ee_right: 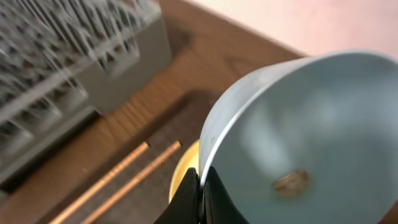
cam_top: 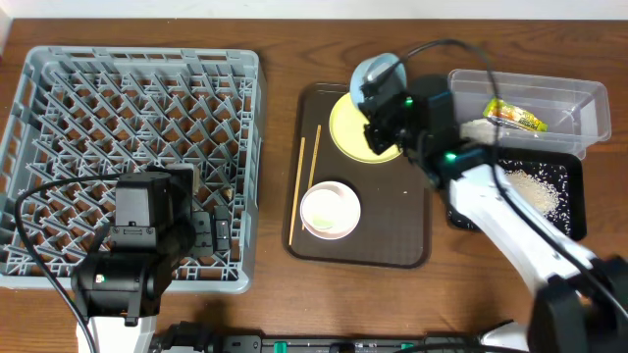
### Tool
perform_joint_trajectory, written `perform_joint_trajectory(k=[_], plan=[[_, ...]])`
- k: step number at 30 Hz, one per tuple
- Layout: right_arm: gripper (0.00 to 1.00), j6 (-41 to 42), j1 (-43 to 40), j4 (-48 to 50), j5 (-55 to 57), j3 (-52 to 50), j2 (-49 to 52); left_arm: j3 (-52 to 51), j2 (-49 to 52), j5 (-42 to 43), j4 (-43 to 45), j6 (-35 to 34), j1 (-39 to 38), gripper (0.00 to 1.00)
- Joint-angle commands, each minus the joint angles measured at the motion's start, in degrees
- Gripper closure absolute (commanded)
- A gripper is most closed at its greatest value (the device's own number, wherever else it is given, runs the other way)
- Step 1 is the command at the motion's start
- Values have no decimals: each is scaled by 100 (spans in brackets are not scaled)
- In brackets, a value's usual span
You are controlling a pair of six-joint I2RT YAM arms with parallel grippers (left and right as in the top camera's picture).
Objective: Sort waste into correct bins and load items into the dishwasher
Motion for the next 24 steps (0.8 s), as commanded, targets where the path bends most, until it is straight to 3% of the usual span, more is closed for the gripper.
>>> perform_joint_trajectory(k=[1,14,21,24], plan=[[99,-195,101,37,411,68,463,118,-2,74,-15,-11,28,5],[99,-400,188,81,426,68,1449,118,-2,74,-15,-11,28,5],[99,-435,271,20,748,72,1226,118,-2,74,-15,-9,28,5],[99,-31,232,-166,807,72,811,118,-2,74,-15,-11,28,5]])
